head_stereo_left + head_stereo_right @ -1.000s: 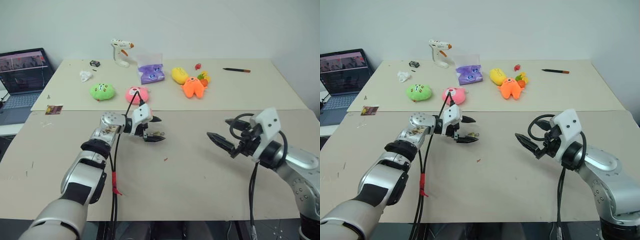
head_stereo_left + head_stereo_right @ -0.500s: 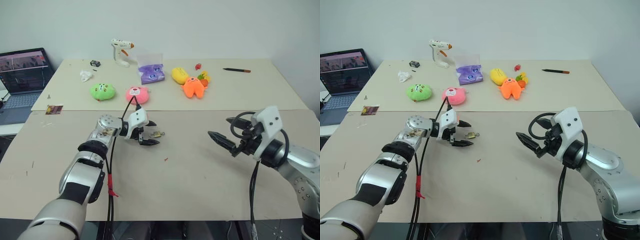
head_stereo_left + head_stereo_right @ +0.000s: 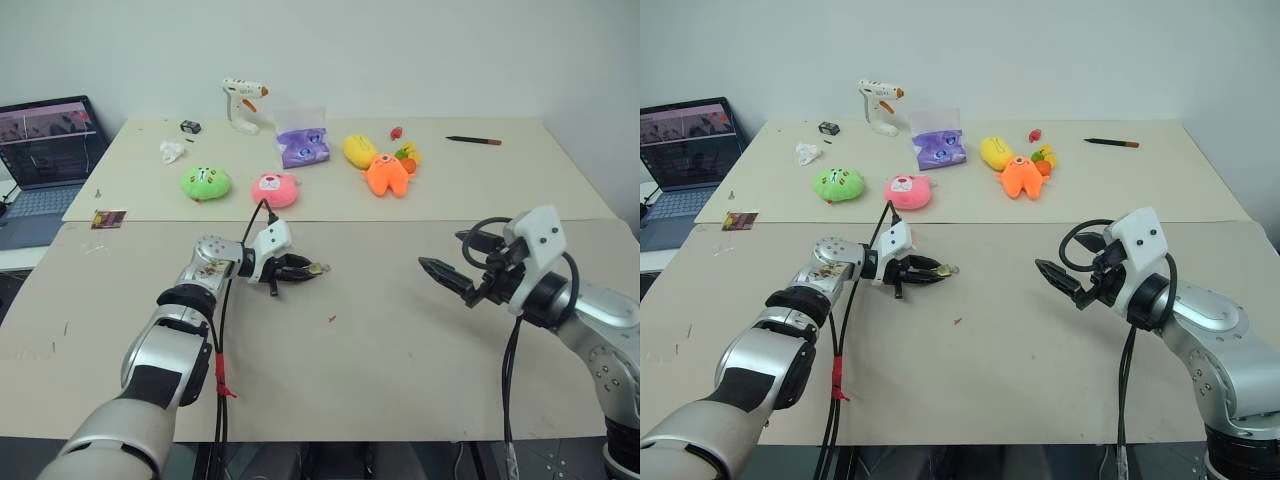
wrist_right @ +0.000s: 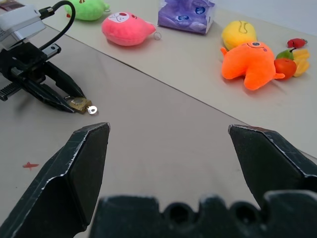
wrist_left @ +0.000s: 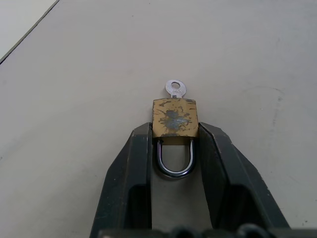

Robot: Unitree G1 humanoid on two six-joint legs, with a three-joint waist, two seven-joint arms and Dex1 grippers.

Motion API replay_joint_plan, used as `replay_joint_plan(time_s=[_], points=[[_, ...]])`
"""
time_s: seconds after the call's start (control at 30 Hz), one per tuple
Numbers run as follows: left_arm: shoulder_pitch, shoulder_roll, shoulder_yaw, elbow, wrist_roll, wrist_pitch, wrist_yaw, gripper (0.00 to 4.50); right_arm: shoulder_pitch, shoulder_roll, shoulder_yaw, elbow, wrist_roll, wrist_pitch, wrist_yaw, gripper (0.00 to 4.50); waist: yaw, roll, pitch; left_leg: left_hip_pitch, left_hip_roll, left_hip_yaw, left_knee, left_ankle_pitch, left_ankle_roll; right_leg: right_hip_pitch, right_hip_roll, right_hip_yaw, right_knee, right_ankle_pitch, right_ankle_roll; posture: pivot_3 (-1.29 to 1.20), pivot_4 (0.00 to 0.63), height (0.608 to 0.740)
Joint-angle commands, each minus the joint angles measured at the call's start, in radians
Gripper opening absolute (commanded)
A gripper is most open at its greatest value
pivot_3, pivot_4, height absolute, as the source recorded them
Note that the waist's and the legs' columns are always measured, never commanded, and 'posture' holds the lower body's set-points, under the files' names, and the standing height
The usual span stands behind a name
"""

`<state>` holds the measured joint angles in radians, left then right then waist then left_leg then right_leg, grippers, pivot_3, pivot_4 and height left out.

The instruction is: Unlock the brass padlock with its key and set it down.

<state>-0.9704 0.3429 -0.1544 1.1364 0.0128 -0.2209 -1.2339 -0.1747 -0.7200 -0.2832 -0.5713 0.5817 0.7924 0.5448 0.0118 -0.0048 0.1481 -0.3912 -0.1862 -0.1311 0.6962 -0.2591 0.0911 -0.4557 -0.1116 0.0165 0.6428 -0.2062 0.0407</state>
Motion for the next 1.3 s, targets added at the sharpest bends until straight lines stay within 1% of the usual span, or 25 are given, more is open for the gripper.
replay_joint_plan(time_s=[0.03, 0.17, 0.23, 0.3, 0.33, 0.4, 0.5, 0.53, 0.57, 0.6, 0.63, 0.73, 0.77, 0.8, 0.83, 0.87, 0.9, 0.93, 0.97, 1.0, 1.1, 1.13, 1.23, 1.27, 1.3], points=[[-0.021, -0.007, 0.021, 0.0, -0.003, 0.004, 0.016, 0.82, -0.012, -0.011, -0.011, -0.026, -0.004, -0.014, -0.009, 4.5, 0.0, 0.0, 0.0, 0.0, 0.0, 0.0, 0.0, 0.0, 0.0, 0.0, 0.0, 0.0, 0.0, 0.0, 0.0, 0.0, 0.15, 0.74], [-0.034, -0.026, 0.05, -0.025, -0.036, 0.025, -0.001, 0.82, -0.009, -0.014, -0.001, -0.033, -0.003, -0.017, -0.001, 4.5, 0.0, 0.0, 0.0, 0.0, 0.0, 0.0, 0.0, 0.0, 0.0, 0.0, 0.0, 0.0, 0.0, 0.0, 0.0, 0.0, 0.15, 0.74], [-0.037, -0.036, 0.079, -0.066, -0.089, 0.07, -0.072, 0.82, -0.012, -0.025, 0.015, -0.041, -0.001, -0.024, 0.021, 4.5, 0.0, 0.0, 0.0, 0.0, 0.0, 0.0, 0.0, 0.0, 0.0, 0.0, 0.0, 0.0, 0.0, 0.0, 0.0, 0.0, 0.15, 0.74], [-0.028, -0.033, 0.106, -0.164, -0.181, 0.194, -0.227, 0.82, -0.012, -0.054, 0.033, -0.059, 0.017, -0.031, 0.076, 4.5, -0.002, 0.0, 0.0, -0.001, 0.0, 0.0, 0.001, 0.0, 0.0, -0.001, 0.0, 0.0, 0.001, 0.0, 0.0, 0.0, 0.15, 0.74], [-0.022, -0.029, 0.111, -0.202, -0.205, 0.211, -0.27, 0.82, -0.016, -0.068, 0.036, -0.064, 0.03, -0.028, 0.098, 4.5, -0.003, 0.0, 0.0, -0.003, 0.0, 0.0, 0.001, 0.0, 0.0, -0.002, 0.0, -0.001, 0.001, 0.0, 0.0, 0.0, 0.15, 0.74], [-0.036, -0.023, 0.124, -0.232, -0.218, 0.228, -0.261, 0.82, -0.037, -0.095, 0.046, -0.068, 0.044, -0.017, 0.127, 4.5, -0.005, 0.0, 0.0, -0.003, 0.0, 0.0, 0.003, 0.0, 0.001, -0.003, 0.0, -0.001, 0.003, 0.0, 0.0, 0.0, 0.15, 0.74], [-0.094, -0.013, 0.145, -0.286, -0.283, 0.347, -0.345, 0.82, -0.129, -0.094, 0.097, -0.064, 0.063, -0.012, 0.14, 4.5, -0.009, 0.0, 0.0, -0.003, 0.0, 0.0, 0.004, 0.0, 0.001, -0.002, 0.001, -0.001, 0.001, 0.0, 0.0, 0.0, 0.15, 0.74], [-0.104, 0.002, 0.118, -0.321, -0.323, 0.418, -0.367, 0.82, -0.152, -0.088, 0.109, -0.059, 0.064, -0.016, 0.145, 4.5, -0.01, 0.0, 0.0, -0.003, 0.0, 0.0, 0.005, 0.0, 0.0, -0.002, 0.0, -0.001, 0.001, 0.0, 0.0, 0.0, 0.15, 0.74], [-0.098, 0.035, 0.06, -0.381, -0.387, 0.494, -0.376, 0.82, -0.167, -0.085, 0.118, -0.054, 0.064, -0.019, 0.151, 4.5, -0.012, 0.0, 0.0, -0.003, 0.0, 0.0, 0.005, 0.0, 0.0, -0.002, 0.001, -0.001, 0.002, 0.0, 0.0, 0.0, 0.15, 0.74], [-0.076, 0.116, -0.05, -0.489, -0.503, 0.597, -0.38, 0.82, -0.183, -0.088, 0.131, -0.055, 0.07, -0.026, 0.172, 4.5, -0.014, 0.0, 0.0, -0.003, 0.0, 0.0, 0.005, 0.0, 0.0, -0.002, 0.0, -0.001, 0.002, 0.0, 0.0, 0.0, 0.15, 0.74], [-0.062, 0.185, -0.143, -0.567, -0.591, 0.67, -0.381, 0.82, -0.198, -0.092, 0.144, -0.058, 0.081, -0.027, 0.194, 4.5, -0.018, -0.001, 0.0, -0.003, 0.001, 0.0, 0.005, 0.0, 0.0, -0.002, 0.0, 0.0, 0.002, 0.0, 0.0, 0.0, 0.15, 0.74], [-0.066, 0.348, -0.343, -0.666, -0.807, 0.869, -0.381, 0.82, -0.236, -0.095, 0.181, -0.093, 0.129, -0.015, 0.245, 4.5, -0.032, 0.0, 0.0, -0.002, 0.002, 0.0, 0.004, -0.002, 0.001, -0.002, 0.001, 0.004, 0.005, 0.0, 0.0, 0.0, 0.15, 0.74], [-0.073, 0.388, -0.393, -0.681, -0.873, 0.922, -0.381, 0.82, -0.246, -0.093, 0.191, -0.105, 0.145, -0.009, 0.259, 4.5, -0.035, 0.0, 0.0, -0.001, 0.002, 0.0, 0.003, -0.002, 0.001, -0.002, 0.002, 0.004, 0.005, 0.0, 0.0, 0.0, 0.15, 0.74], [-0.077, 0.421, -0.437, -0.685, -0.952, 1.013, -0.381, 0.82, -0.255, -0.095, 0.204, -0.124, 0.165, -0.004, 0.276, 4.5, -0.034, 0.0, 0.0, 0.0, 0.002, 0.001, 0.002, -0.002, 0.001, -0.002, 0.002, 0.004, 0.005, 0.0, 0.0, 0.0, 0.15, 0.74], [-0.082, 0.441, -0.469, -0.683, -1.007, 1.072, -0.381, 0.82, -0.262, -0.098, 0.213, -0.134, 0.178, -0.001, 0.287, 4.5, -0.032, 0.0, 0.0, 0.001, 0.002, 0.001, 0.001, -0.002, 0.001, -0.002, 0.003, 0.003, 0.005, 0.0, 0.0, 0.0, 0.15, 0.74], [-0.06, 0.457, -0.488, -0.688, -1.084, 1.191, -0.381, 0.82, -0.261, -0.115, 0.218, -0.158, 0.208, 0.006, 0.319, 4.5, -0.029, 0.0, 0.0, 0.001, 0.002, 0.001, 0.001, -0.002, 0.001, -0.002, 0.004, 0.002, 0.005, 0.0, 0.0, 0.0, 0.15, 0.74], [-0.045, 0.469, -0.504, -0.692, -1.141, 1.274, -0.381, 0.82, -0.261, -0.128, 0.22, -0.174, 0.231, 0.011, 0.34, 4.5, -0.024, 0.0, 0.0, 0.001, 0.002, 0.001, 0.001, -0.002, 0.001, -0.002, 0.006, 0.0, 0.005, 0.0, 0.0, 0.0, 0.15, 0.74], [0.017, 0.487, -0.486, -0.738, -1.233, 1.416, -0.381, 0.82, -0.259, -0.14, 0.208, -0.184, 0.263, 0.02, 0.355, 4.5, -0.023, 0.0, 0.0, 0.001, 0.002, 0.001, 0.001, -0.002, 0.001, -0.002, 0.008, -0.001, 0.004, 0.0, 0.0, 0.0, 0.15, 0.74], [0.061, 0.5, -0.472, -0.772, -1.297, 1.514, -0.381, 0.82, -0.258, -0.149, 0.199, -0.188, 0.286, 0.026, 0.361, 4.5, -0.024, 0.0, 0.0, 0.001, 0.002, 0.001, 0.001, -0.002, 0.002, -0.002, 0.008, 0.0, 0.005, 0.0, 0.0, 0.0, 0.15, 0.74], [0.087, 0.507, -0.459, -0.794, -1.332, 1.569, -0.381, 0.82, -0.257, -0.154, 0.192, -0.189, 0.299, 0.028, 0.361, 4.5, -0.027, 0.0, 0.0, 0.001, 0.002, 0.001, 0.001, -0.002, 0.002, -0.002, 0.009, 0.0, 0.004, 0.0, 0.0, 0.0, 0.15, 0.74], [0.237, 0.524, -0.374, -0.909, -1.468, 1.787, -0.381, 0.82, -0.241, -0.181, 0.163, -0.209, 0.375, 0.042, 0.366, 4.5, -0.03, -0.001, 0.001, 0.004, 0.003, 0.001, 0.0, -0.003, 0.002, -0.002, 0.011, 0.0, 0.005, 0.0, 0.0, 0.0, 0.15, 0.74], [0.277, 0.53, -0.355, -0.944, -1.505, 1.822, -0.372, 0.82, -0.238, -0.185, 0.156, -0.209, 0.393, 0.045, 0.364, 4.5, -0.03, -0.001, 0.001, 0.003, 0.004, 0.001, 0.001, -0.003, 0.002, -0.002, 0.012, 0.0, 0.004, 0.0, 0.0, 0.0, 0.15, 0.74], [0.375, 0.572, -0.304, -1.084, -1.584, 1.835, -0.312, 0.82, -0.234, -0.201, 0.152, -0.195, 0.395, 0.034, 0.368, 4.5, -0.026, -0.001, 0.001, 0.005, 0.006, 0.003, 0.001, -0.004, 0.0, -0.001, 0.011, 0.001, 0.003, 0.0, -0.001, 0.0, 0.15, 0.74], [0.385, 0.57, -0.293, -1.089, -1.599, 1.835, -0.28, 0.82, -0.234, -0.204, 0.152, -0.188, 0.395, 0.03, 0.37, 4.5, -0.023, -0.001, 0.001, 0.007, 0.006, 0.004, 0.0, -0.005, 0.0, 0.0, 0.007, 0.002, 0.003, -0.001, -0.002, 0.0, 0.15, 0.74], [0.395, 0.573, -0.284, -1.105, -1.611, 1.835, -0.255, 0.82, -0.238, -0.204, 0.155, -0.179, 0.395, 0.026, 0.373, 4.5, -0.022, -0.001, 0.001, 0.008, 0.006, 0.004, 0.0, -0.004, -0.001, 0.0, 0.006, 0.002, 0.002, -0.002, -0.003, 0.0, 0.15, 0.74]])
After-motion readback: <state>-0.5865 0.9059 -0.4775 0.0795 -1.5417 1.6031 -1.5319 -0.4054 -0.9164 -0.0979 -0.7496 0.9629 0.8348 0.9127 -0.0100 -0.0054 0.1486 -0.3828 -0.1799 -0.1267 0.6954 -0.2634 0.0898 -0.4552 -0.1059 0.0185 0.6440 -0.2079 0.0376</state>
